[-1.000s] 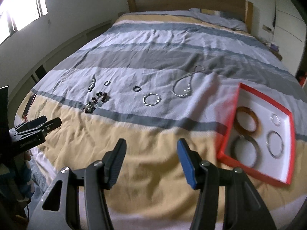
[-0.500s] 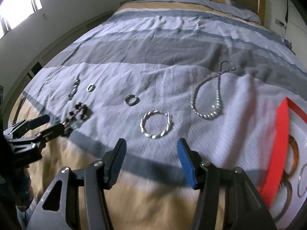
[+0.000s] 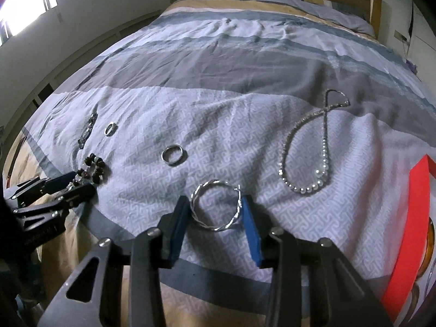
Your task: Organize jewelry
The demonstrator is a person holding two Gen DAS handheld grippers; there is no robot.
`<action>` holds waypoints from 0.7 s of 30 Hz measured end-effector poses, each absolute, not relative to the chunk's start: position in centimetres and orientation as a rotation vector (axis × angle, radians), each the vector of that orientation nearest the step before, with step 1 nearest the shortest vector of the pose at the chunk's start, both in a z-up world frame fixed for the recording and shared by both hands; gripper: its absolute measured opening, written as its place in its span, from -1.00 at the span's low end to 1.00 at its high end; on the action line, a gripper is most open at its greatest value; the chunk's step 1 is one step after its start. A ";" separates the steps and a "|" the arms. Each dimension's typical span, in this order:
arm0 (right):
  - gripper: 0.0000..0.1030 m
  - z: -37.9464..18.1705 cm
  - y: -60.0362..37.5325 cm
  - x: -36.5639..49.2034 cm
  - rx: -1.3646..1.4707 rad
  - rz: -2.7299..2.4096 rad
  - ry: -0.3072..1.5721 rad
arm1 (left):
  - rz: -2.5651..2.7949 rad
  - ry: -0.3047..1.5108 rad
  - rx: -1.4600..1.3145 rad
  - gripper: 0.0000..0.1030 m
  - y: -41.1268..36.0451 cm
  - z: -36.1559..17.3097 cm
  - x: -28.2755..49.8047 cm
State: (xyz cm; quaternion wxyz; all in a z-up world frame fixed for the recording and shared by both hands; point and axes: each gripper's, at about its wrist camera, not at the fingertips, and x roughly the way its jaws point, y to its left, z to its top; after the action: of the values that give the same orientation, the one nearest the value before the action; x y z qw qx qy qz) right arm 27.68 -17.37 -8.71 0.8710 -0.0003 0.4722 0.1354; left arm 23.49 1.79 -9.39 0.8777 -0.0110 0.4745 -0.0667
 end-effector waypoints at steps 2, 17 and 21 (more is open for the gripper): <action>-0.29 -8.5 -17.2 27.4 -0.015 0.283 0.986 | -0.147 0.995 -0.038 -0.48 1.9 -9.3 23.5; -0.29 -1.9 -15.6 20.1 -0.091 0.300 0.899 | -0.207 0.965 -0.113 -1.00 2.0 -4.4 19.1; -0.29 0.1 -15.6 17.6 -0.077 0.300 0.868 | -0.230 0.927 -0.113 -1.00 1.9 -2.0 17.2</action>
State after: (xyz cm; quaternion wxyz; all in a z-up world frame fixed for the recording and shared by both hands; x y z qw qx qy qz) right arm 17.56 -15.61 0.14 0.8957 -0.0372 0.4188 0.1447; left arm 17.15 1.92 -2.04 0.8866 -0.0546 0.4458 -0.1106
